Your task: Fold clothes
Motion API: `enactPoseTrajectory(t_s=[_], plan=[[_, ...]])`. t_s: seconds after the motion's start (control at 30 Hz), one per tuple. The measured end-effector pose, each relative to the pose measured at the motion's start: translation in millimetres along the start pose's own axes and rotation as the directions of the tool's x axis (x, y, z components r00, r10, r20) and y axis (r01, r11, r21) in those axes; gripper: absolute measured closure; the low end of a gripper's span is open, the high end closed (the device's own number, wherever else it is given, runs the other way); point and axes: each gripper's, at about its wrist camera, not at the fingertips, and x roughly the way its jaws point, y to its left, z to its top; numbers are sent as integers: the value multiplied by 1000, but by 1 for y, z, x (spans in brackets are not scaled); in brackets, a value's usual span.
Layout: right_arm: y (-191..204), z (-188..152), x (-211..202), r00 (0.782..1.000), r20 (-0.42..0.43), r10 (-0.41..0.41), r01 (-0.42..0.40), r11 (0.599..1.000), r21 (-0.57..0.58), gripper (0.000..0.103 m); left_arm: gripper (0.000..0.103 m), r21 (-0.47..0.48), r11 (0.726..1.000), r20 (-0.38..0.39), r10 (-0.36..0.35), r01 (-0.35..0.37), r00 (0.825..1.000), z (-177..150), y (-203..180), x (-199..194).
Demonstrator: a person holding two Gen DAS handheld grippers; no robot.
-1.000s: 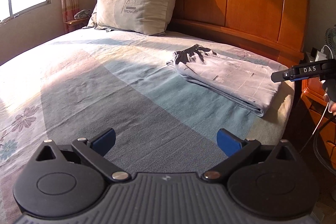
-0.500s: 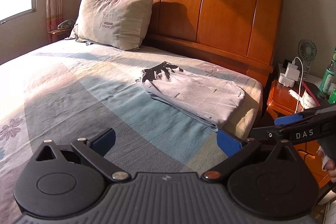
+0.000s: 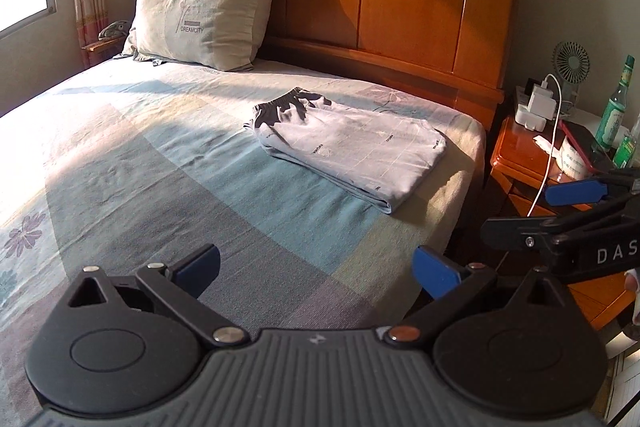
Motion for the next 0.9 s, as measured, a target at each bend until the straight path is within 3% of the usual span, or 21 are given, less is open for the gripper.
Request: enactPoseTrajectory(t_s=[0.17,0.4,0.9], plan=[[4,-3,-13,1000,8,-4,4,1000,12,0,1,12,1000,-24,-25,25,999,5,-1,-3],[8,1,-20,999,16,-31,31,999,13,0,1,-70,997,-95,-27,20,995,13,12,-2],[9,7,-16,999,13,-35,35,999,17,0,1,-106,994,-129,-46,32,991,17,19,-3]])
